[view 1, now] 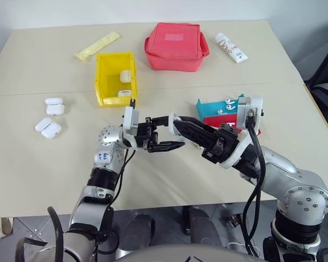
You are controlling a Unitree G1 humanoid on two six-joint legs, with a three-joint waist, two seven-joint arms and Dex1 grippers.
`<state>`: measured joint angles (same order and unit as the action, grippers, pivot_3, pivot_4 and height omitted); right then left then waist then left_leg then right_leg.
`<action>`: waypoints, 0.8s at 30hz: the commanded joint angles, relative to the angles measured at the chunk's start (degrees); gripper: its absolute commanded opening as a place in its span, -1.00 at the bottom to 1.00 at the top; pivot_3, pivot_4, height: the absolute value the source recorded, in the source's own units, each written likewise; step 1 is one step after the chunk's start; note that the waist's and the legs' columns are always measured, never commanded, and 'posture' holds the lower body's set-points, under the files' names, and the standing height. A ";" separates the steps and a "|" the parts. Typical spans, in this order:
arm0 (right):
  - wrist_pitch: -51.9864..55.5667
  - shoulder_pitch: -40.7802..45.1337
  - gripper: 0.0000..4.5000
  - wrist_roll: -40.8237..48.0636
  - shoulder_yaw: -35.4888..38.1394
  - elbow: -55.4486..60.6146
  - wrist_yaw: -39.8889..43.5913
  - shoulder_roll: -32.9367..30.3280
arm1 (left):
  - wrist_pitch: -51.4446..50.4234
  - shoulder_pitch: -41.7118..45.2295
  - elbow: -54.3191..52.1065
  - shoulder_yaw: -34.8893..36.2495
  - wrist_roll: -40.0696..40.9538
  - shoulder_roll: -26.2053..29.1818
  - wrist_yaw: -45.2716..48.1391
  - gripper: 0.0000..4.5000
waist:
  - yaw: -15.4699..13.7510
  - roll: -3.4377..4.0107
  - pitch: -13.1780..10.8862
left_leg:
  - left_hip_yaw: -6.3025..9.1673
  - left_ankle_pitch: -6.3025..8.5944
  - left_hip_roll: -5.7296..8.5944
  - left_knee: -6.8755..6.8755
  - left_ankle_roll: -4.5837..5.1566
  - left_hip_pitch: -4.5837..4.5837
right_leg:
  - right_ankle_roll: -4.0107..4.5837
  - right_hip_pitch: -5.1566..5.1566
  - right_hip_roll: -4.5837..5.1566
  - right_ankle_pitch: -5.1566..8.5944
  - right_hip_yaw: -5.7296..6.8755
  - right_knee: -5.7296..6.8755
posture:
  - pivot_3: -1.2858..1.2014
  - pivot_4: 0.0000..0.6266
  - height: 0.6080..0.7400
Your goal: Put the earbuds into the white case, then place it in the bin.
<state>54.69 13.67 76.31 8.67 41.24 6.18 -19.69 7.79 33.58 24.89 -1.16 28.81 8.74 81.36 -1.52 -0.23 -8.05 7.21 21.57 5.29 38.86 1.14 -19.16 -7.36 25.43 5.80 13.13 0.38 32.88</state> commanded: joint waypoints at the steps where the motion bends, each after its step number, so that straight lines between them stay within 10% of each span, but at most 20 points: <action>1: -2.75 -1.25 -0.79 1.23 -0.80 1.77 0.12 -1.12 | -0.78 1.73 -3.09 0.13 0.87 0.31 -0.11 0.21 | 0.01 0.00 0.00 | 0.00 0.00 0.00 0.00 0.00 0.00 | 0.00 0.00 0.00 0.00 0.00 0.00 | 0.03 -0.52 1.00; 24: -10.80 -8.19 -0.79 -10.75 -6.49 -2.26 12.41 -7.71 | -0.95 2.57 -3.92 1.43 2.22 0.70 2.27 0.21 | -0.09 0.00 0.00 | -0.01 0.01 -0.01 0.00 0.01 0.00 | 0.00 -0.03 -0.01 0.00 0.00 -0.05 | 0.03 -0.52 1.00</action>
<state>42.78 6.62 67.70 2.62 40.33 18.82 -26.06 5.76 33.88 23.44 -1.12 28.88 9.90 83.58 -1.61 -0.23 -8.05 7.21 21.58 5.29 38.86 1.15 -19.16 -7.37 25.40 5.79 13.13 0.39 32.83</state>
